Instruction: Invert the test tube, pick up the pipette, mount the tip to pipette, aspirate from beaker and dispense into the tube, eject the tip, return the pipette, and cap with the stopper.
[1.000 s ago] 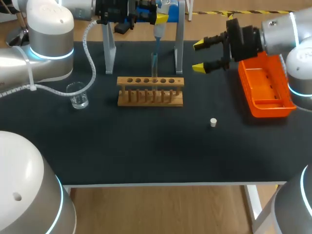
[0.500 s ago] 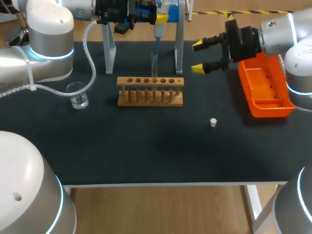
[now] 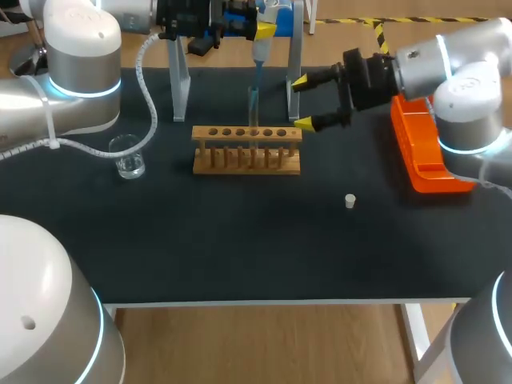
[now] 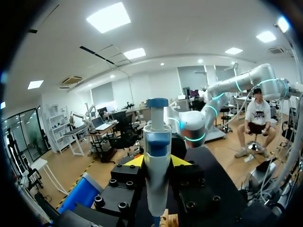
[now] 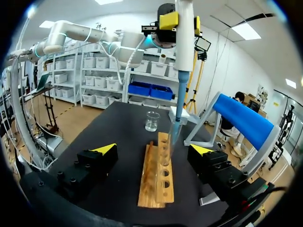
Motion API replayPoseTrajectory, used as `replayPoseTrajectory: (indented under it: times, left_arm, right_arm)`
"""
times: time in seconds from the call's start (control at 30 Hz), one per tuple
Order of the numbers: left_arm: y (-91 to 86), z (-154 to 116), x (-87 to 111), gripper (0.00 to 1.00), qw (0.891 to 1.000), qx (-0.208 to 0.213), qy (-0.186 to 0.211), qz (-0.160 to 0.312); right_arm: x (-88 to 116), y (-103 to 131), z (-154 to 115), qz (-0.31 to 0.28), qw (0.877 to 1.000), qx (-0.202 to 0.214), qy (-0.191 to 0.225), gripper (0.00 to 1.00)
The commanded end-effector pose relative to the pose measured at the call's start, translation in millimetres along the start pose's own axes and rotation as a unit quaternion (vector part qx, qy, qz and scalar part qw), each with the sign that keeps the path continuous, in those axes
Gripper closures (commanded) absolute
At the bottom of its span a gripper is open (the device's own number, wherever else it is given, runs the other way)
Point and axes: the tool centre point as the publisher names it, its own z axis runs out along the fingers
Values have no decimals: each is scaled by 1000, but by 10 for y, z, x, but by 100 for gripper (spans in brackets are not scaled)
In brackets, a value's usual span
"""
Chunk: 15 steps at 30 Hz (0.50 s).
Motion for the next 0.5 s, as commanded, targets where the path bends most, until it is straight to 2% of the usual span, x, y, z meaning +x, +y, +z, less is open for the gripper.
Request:
replayPoseTrajectory:
  times: [0.03, 0.2, 0.5]
  left_arm:
    - [0, -4, -1, 100, 1000, 0, 0, 1]
    - [0, -4, -1, 100, 1000, 0, 0, 1]
    - [0, -4, -1, 100, 1000, 0, 0, 1]
  right_arm:
    - [-239, -60, 243, 0, 1000, -2, 21, 0]
    - [-307, -83, 444, 18, 1000, -13, 5, 0]
    - [-283, -95, 715, 15, 1000, 0, 16, 0]
